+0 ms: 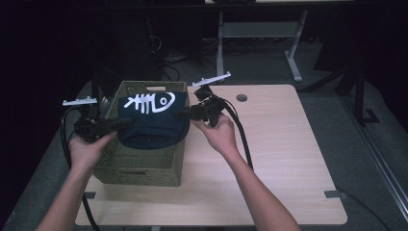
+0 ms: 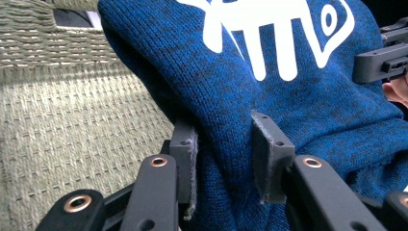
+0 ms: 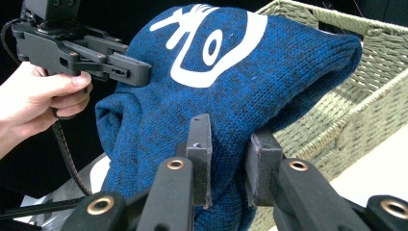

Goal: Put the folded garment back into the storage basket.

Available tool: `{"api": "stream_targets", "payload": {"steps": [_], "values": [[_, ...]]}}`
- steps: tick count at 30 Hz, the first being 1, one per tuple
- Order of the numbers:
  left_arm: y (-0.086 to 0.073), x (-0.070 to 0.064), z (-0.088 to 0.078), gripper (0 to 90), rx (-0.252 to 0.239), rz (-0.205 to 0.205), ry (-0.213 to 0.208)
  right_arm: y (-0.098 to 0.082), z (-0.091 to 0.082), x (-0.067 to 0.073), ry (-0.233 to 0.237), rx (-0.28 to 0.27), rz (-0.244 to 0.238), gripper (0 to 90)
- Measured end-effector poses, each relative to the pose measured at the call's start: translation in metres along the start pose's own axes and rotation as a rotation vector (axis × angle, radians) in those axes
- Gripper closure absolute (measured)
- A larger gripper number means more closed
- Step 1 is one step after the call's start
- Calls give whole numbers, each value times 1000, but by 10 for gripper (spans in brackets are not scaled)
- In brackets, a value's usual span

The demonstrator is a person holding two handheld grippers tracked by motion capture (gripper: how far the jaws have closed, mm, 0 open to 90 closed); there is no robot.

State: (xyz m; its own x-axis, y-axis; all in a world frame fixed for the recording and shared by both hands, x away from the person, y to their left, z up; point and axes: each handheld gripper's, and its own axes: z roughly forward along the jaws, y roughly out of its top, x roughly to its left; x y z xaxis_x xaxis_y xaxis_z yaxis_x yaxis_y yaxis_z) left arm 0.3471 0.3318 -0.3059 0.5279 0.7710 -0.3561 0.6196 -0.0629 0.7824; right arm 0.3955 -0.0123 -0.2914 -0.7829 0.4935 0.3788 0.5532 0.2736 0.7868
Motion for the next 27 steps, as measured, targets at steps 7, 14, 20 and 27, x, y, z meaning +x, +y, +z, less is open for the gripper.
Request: {"api": "stream_targets", "payload": {"steps": [7, 14, 20, 27], "values": [[0, 5, -3, 658, 4, -3, 13, 3, 7, 2, -1, 4, -8, 748], [-2, 10, -6, 657, 7, -3, 29, 5, 15, 4, 0, 8, -8, 748], [-6, 16, -8, 650, 19, -7, 46, 6, 24, 7, -3, 25, -22, 746], [-9, 25, -9, 653, 43, -9, 76, 6, 37, 7, -4, 42, -26, 746]]}}
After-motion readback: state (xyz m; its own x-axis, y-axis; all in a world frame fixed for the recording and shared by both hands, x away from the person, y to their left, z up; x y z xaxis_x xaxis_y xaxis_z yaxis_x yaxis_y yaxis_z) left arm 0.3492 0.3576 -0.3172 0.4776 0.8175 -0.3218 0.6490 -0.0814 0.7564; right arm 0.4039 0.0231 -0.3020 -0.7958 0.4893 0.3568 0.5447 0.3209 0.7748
